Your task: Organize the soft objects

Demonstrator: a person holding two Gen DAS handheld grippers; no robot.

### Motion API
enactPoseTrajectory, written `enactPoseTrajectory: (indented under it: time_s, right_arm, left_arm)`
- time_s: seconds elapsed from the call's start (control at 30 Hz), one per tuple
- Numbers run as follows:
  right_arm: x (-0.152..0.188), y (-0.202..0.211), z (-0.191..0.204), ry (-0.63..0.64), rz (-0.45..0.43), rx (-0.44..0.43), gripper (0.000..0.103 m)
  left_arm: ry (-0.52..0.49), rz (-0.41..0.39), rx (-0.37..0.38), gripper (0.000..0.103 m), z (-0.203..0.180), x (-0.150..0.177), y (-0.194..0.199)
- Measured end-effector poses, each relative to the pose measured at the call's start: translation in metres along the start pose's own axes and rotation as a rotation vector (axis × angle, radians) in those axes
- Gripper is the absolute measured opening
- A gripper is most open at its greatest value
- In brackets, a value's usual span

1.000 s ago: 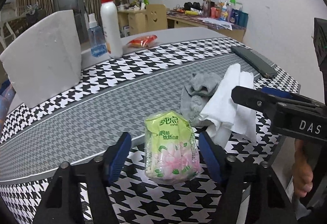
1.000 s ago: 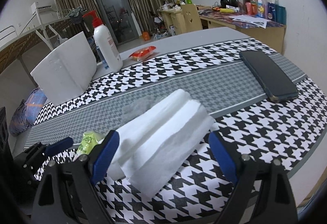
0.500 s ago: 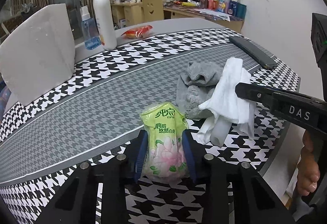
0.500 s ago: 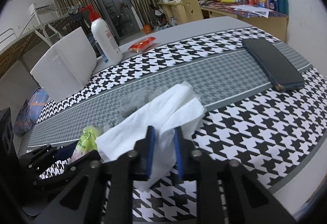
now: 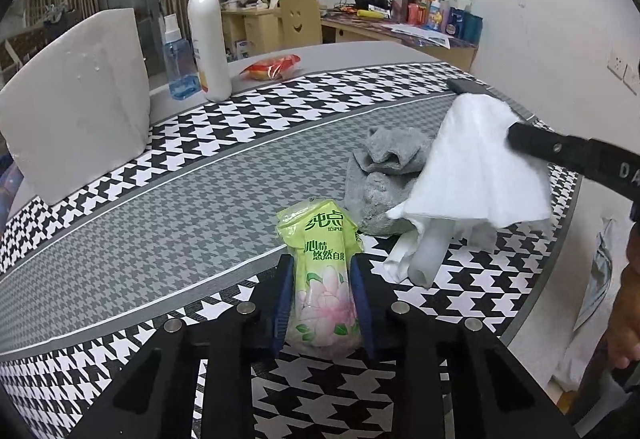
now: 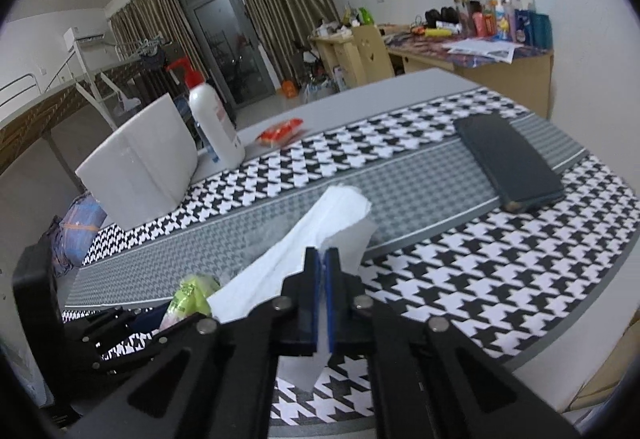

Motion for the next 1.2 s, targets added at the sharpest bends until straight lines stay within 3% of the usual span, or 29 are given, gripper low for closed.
enactPoseTrajectory:
  time_s: [0.47, 0.6, 0.63, 0.67, 0.73, 0.9, 0.97, 1.2]
  right_arm:
    - [-0.007, 0.053, -0.019, -0.029, -0.126, 0.093, 0.005]
    - [-0.003, 0.035, -0.02, -0.04, -0.043, 0.082, 0.007]
    - [-0.001, 0.027, -0.02, -0.041, -0.01, 0.077, 0.018]
    - [0.002, 0.021, -0.02, -0.043, 0.017, 0.073, 0.037]
    - [0.006, 0.008, -0.017, -0.045, 0.053, 0.041, 0.061]
    - [0.011, -0.012, -0.007, -0.062, 0.096, -0.023, 0.065]
    - [0.012, -0.02, -0.005, -0.08, 0.123, -0.032, 0.073]
    - [0.015, -0.044, -0.008, -0.141, 0.193, 0.023, 0.076]
  left_arm:
    - [0.005, -0.017, 0.001, 0.03, 0.0, 0.001, 0.009]
    - [0.011, -0.02, -0.001, 0.03, 0.001, 0.001, 0.01]
    - [0.011, -0.022, -0.001, 0.03, 0.0, 0.002, 0.011]
    - [0.01, -0.023, -0.002, 0.031, 0.001, 0.002, 0.011]
    - [0.009, -0.025, -0.003, 0.031, 0.001, 0.002, 0.012]
    - [0.014, -0.026, -0.005, 0.031, 0.003, 0.003, 0.013]
    - [0.015, -0.03, -0.007, 0.031, 0.004, 0.003, 0.014]
    - [0.02, -0.032, -0.008, 0.031, 0.007, 0.005, 0.014]
Point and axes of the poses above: each gripper's, at about its wrist camera, not at the fingertips, and y roughly against the way its jaws point, z to its left, x to its underside, the point moved 4 cm from there along -y, roughly the way its jaws point, and after that the axes turned 9 degrees about z, right-handed, at the moved point
